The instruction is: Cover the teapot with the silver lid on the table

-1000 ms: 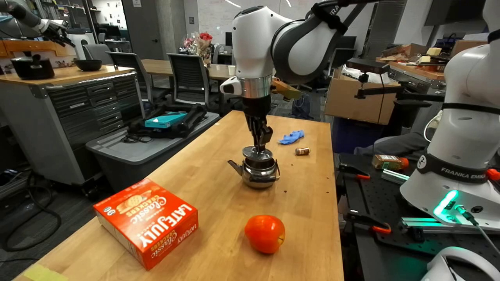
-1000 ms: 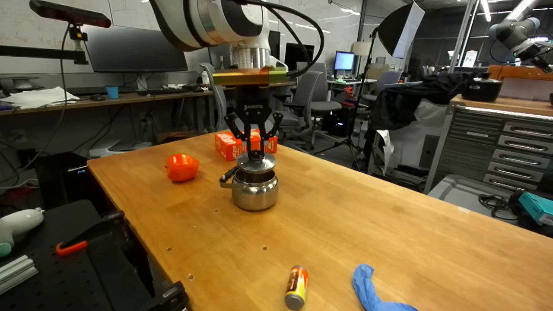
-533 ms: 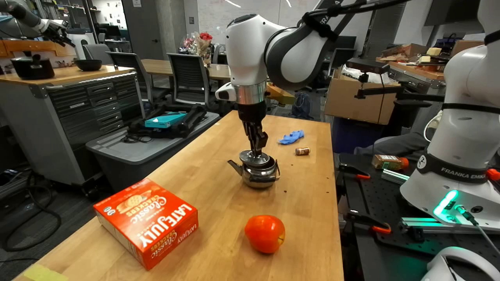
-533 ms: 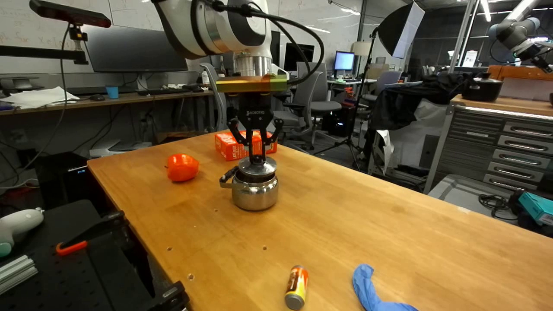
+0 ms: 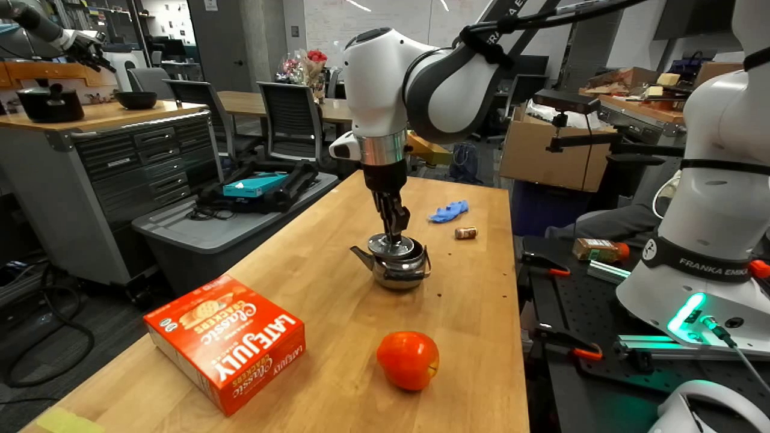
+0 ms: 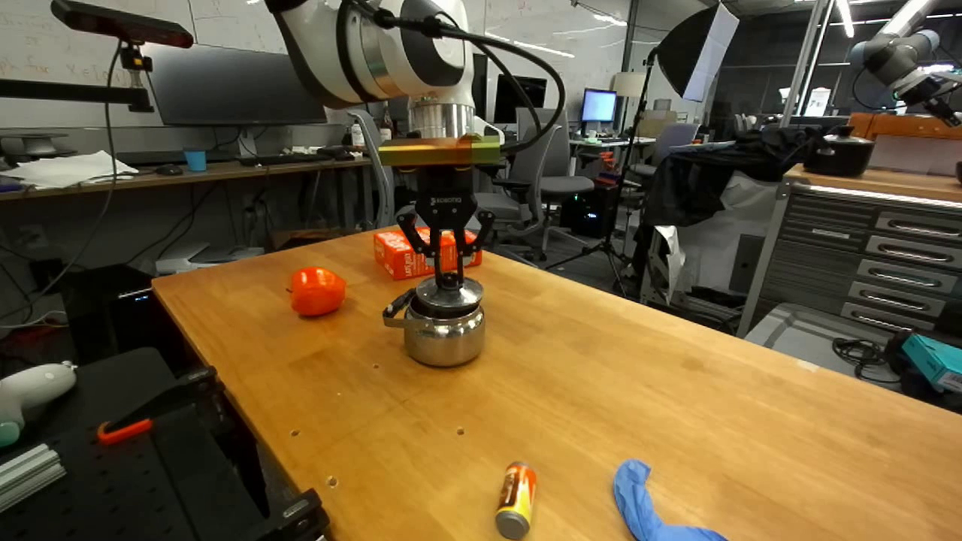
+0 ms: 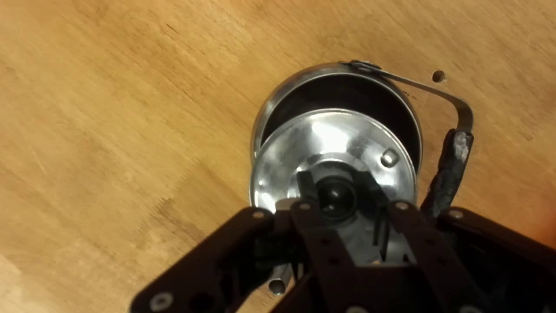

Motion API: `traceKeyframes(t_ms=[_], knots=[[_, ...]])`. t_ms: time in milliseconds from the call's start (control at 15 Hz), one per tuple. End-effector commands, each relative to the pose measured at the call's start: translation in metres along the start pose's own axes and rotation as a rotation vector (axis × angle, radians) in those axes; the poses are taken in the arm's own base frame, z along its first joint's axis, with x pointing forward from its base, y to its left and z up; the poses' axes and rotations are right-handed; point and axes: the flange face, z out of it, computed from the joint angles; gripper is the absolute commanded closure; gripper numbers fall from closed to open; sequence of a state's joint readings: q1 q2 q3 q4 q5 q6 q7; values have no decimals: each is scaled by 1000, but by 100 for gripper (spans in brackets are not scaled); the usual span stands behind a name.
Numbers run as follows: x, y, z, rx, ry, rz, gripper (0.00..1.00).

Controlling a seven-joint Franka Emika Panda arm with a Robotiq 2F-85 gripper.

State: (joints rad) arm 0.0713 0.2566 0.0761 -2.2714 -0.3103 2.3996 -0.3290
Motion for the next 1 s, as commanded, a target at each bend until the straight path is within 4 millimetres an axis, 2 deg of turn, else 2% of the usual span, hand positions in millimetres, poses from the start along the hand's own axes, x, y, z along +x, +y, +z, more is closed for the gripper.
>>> traceKeyframes(t_ms=[0,933], knots=[[-8,-1,-5,-28,13,-5,93],[-30,-8,6,-39,-27,-30,93]])
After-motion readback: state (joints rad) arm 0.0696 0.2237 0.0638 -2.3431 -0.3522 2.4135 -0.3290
